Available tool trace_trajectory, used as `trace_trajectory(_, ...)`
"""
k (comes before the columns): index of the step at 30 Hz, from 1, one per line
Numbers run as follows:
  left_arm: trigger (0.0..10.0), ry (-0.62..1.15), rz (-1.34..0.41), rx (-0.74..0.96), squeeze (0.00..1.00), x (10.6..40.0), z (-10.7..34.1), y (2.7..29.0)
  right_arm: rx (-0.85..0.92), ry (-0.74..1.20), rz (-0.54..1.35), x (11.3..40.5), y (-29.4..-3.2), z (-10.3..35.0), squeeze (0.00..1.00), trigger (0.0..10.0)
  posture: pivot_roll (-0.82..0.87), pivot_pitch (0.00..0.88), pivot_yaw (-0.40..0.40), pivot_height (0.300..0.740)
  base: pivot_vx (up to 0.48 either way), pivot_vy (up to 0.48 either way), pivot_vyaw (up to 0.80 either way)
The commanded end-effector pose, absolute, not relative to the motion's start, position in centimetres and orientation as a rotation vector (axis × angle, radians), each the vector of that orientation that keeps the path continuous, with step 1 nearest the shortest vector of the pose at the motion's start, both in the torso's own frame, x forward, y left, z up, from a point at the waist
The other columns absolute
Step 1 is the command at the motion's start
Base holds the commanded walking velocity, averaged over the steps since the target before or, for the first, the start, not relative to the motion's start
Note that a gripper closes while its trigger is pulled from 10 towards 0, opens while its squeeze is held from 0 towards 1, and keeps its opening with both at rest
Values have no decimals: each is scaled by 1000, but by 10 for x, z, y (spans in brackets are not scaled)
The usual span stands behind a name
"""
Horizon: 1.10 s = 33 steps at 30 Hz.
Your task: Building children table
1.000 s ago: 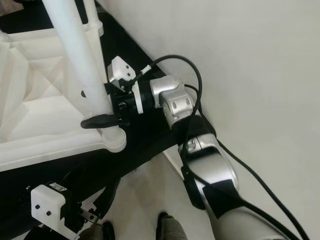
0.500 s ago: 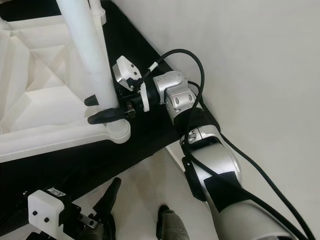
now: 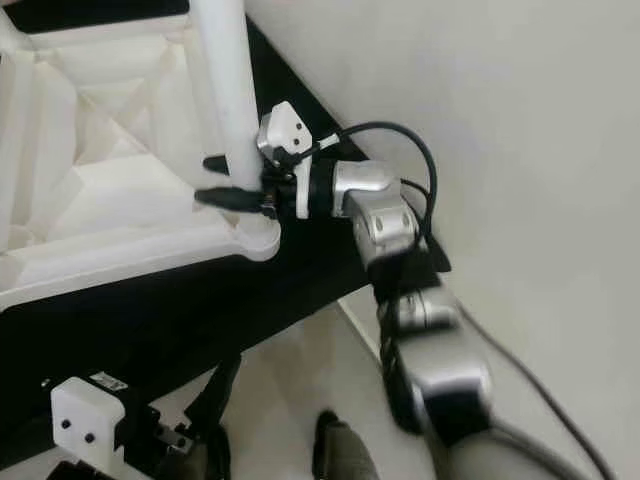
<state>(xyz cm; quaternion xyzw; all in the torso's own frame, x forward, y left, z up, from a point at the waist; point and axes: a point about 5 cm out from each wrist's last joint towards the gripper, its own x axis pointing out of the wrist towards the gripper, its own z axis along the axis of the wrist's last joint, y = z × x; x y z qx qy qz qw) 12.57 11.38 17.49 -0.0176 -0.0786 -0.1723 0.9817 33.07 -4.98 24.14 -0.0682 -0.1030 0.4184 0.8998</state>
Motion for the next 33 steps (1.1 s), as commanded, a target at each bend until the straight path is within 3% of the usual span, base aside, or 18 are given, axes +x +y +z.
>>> trace_trajectory(1,10000,-116,-360,-40,0,125,168,115,-185,90,621,323,-66,185,0,0,100,301,-37,740,0,0,0)
trace_trajectory(2,10000,-117,-367,-39,0,128,167,116,-164,109,588,307,-57,176,0,0,98,281,-29,740,0,0,0)
trace_trajectory(4,10000,-117,-374,-40,0,131,165,116,-142,101,631,303,-42,176,0,0,107,262,-25,740,0,0,0)
trace_trajectory(6,10000,-117,-378,-39,0,135,162,117,-132,56,676,310,-23,183,0,0,111,239,-29,740,0,0,0)
trace_trajectory(11,10000,-127,-354,-25,0,141,161,119,-118,21,729,321,-3,197,0,0,123,220,-39,740,0,0,0)
trace_trajectory(12,10000,-135,-340,-16,0,143,161,121,-116,16,750,322,-1,203,0,10000,122,216,-38,740,0,0,0)
trace_trajectory(16,10000,-143,-329,-8,0,146,161,124,-105,33,737,313,-1,210,0,10000,121,211,-38,740,0,0,0)
trace_trajectory(17,10000,-146,-333,-9,0,148,161,124,-89,1,912,313,-2,219,1000,10000,121,206,-39,740,0,0,0)
trace_trajectory(23,10000,-149,-339,-10,0,150,161,124,-94,-102,1149,319,-10,237,1000,10000,122,210,-34,740,0,0,0)
trace_trajectory(25,10000,-151,-342,-12,0,149,161,123,-123,-148,1349,322,-20,247,1000,10000,126,216,-34,740,0,0,0)
trace_trajectory(26,10000,-151,-342,-12,0,149,161,123,-130,-157,1394,323,-23,249,475,10000,126,216,-34,740,0,0,0)
trace_trajectory(28,10000,-151,-342,-15,0,148,162,122,-284,-176,1461,327,-29,248,475,10000,130,224,-36,740,0,0,0)
trace_trajectory(29,10000,-151,-341,-16,0,147,162,121,-317,-169,1514,329,-32,250,0,10000,132,229,-35,740,0,0,0)
trace_trajectory(33,10000,-150,-341,-18,0,145,163,120,-338,-159,1607,332,-36,255,0,10000,134,239,-36,740,0,0,0)
